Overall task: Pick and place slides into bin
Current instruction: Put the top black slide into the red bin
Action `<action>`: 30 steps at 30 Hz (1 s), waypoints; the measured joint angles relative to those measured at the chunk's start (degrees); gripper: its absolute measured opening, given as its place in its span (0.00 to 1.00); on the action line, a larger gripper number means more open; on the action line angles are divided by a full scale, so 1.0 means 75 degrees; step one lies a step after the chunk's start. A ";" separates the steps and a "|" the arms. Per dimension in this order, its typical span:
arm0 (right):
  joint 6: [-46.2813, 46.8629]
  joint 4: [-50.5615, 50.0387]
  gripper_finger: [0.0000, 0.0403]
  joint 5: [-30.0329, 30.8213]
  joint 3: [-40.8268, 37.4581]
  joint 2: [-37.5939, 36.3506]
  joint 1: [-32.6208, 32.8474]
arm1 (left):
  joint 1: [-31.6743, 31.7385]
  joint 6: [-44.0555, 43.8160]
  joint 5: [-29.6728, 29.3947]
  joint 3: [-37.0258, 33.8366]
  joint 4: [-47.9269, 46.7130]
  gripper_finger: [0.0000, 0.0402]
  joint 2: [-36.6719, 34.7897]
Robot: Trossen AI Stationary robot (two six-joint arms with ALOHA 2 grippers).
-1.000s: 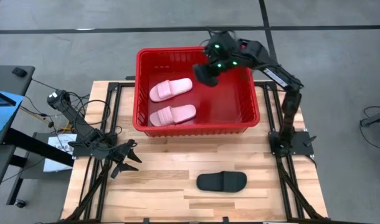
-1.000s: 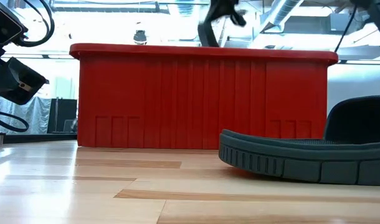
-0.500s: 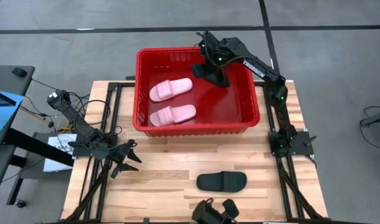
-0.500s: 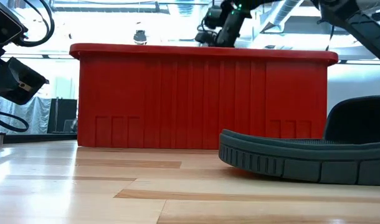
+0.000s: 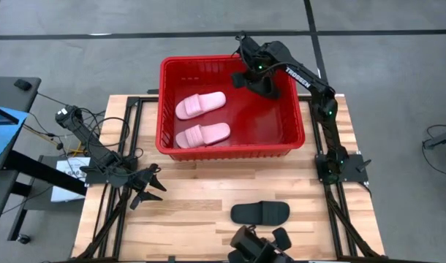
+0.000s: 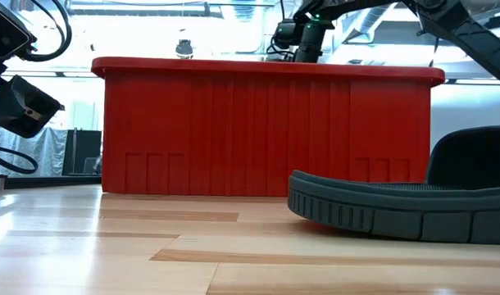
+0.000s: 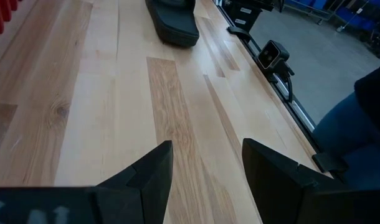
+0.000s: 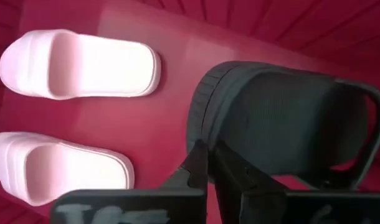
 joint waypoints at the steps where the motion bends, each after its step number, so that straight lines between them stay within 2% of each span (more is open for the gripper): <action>1: 0.0018 -0.0001 0.00 -0.0002 -0.0002 0.0049 0.0014 | 0.0002 0.0000 0.0000 0.0000 0.0000 0.46 -0.0003; 18: 0.0112 -0.0028 0.00 -0.0166 -0.0133 0.1139 0.0160 | 0.0000 -0.0001 0.0000 0.0000 0.0000 0.46 0.0000; 26: 0.0302 0.0387 0.00 -0.0087 -0.0142 0.1241 0.0241 | 0.0002 0.0000 0.0000 0.0000 0.0000 0.46 -0.0003; 30: 0.0309 0.0465 0.05 -0.0115 -0.0142 0.1241 0.0183 | 0.0002 -0.0003 0.0000 0.0000 0.0000 0.46 0.0000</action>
